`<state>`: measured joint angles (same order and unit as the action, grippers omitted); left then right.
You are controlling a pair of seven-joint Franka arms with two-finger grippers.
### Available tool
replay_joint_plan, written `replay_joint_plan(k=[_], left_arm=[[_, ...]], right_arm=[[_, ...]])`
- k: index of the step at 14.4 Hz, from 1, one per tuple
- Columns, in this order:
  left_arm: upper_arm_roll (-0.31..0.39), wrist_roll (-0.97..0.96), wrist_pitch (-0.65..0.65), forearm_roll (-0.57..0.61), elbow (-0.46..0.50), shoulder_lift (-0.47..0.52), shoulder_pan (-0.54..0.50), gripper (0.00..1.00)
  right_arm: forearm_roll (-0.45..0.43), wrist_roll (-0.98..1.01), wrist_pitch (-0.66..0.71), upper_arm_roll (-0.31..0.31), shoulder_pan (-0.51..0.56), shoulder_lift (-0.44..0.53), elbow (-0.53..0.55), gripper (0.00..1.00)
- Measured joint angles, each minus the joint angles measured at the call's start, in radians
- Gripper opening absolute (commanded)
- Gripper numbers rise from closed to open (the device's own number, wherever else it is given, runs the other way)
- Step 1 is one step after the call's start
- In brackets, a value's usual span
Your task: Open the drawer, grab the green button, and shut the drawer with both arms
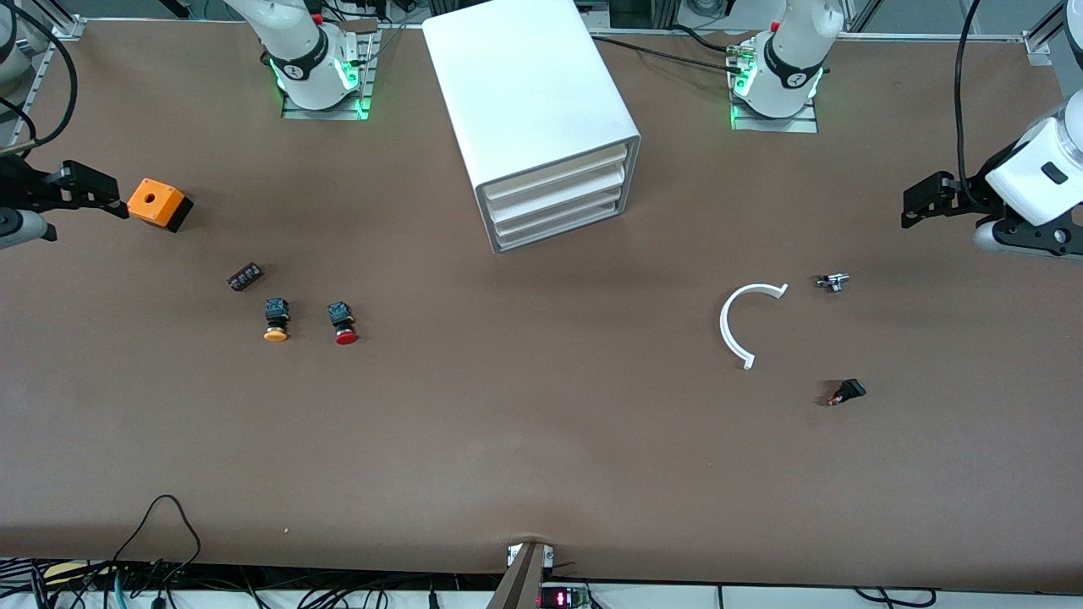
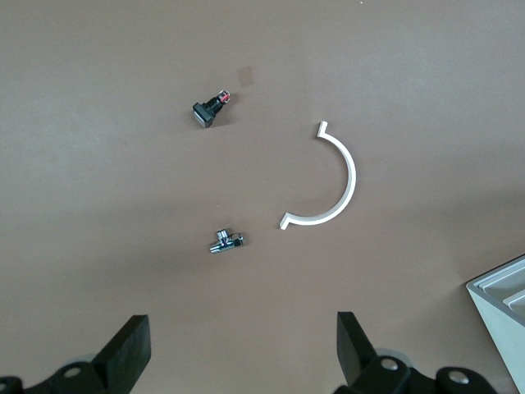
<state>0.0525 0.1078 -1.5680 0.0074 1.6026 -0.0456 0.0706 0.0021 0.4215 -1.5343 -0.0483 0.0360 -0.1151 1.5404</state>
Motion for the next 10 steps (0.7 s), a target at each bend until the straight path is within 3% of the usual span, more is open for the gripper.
replay_joint_plan(k=[4, 7, 10], left_arm=[[-0.006, 0.001, 0.159, -0.048, -0.004, -0.005, 0.014, 1.0], [-0.014, 0.005, 0.286, -0.188, -0.005, -0.043, 0.027, 1.0], [-0.033, 0.027, 0.284, -0.343, -0.005, -0.137, 0.039, 1.0]], right_arm=[[0.0, 0.001, 0.005, 0.001, -0.001, -0.034, 0.001, 1.0], [0.0, 0.001, 0.008, 0.001, -0.001, -0.036, 0.0, 1.0], [0.0, 0.009, 0.01, 0.004, -0.004, -0.036, 0.0, 1.0]])
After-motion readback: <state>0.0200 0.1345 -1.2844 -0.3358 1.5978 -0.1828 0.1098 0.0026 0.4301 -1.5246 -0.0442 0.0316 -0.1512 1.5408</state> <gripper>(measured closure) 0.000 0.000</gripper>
